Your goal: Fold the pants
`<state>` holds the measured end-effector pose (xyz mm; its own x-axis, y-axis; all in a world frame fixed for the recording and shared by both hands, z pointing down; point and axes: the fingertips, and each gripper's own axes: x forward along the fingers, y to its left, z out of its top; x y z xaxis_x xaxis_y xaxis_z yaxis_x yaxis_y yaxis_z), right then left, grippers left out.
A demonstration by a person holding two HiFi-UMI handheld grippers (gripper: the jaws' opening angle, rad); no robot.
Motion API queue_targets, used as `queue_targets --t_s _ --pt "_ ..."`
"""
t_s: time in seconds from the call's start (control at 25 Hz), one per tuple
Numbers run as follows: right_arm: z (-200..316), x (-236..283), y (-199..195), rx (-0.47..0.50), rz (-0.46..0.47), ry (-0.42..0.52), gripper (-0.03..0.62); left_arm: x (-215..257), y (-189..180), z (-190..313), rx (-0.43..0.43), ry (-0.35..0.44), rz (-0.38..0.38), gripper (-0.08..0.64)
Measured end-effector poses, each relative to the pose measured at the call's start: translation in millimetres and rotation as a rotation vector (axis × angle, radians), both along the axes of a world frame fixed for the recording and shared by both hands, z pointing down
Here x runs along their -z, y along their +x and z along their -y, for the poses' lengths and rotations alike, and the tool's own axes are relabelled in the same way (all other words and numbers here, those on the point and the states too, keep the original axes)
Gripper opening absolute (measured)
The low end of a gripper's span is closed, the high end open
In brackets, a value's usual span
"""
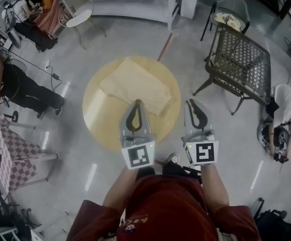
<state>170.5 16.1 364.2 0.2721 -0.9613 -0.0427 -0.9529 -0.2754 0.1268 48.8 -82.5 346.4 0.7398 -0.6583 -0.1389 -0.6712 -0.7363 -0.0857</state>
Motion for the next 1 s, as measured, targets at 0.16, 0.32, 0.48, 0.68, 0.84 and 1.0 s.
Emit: queue_targets --t_s 0.16,0.32,0.48,0.68,0.84,1.0 --pt "-16.0 -3.3 31.5 0.07 0.008 0.0 0.0 0.0 19.4 -21.5 0.078 0.016 0.014 0.006" --pt "-19.2 -9.4 49.9 0.105 0.027 -0.003 0.0 -2.3 28.6 -31.0 0.125 0.022 0.02 0.006" --pt "-7.4 -10.4 56.3 0.16 0.023 0.009 0.0 -7.1 33.4 -30.5 0.169 0.029 0.021 0.006" --pt "18.2 -11.6 65.4 0.249 -0.009 0.032 0.0 -21.6 46.7 -24.7 0.23 0.04 0.016 0.006" --pt "45.7 -17.3 75.4 0.338 -0.001 0.017 0.0 -22.5 59.3 -12.2 0.307 0.033 -0.005 0.006" --pt "78.4 -16.0 63.8 0.454 -0.012 0.001 0.0 -22.2 52.7 1.1 0.401 0.015 -0.024 0.006"
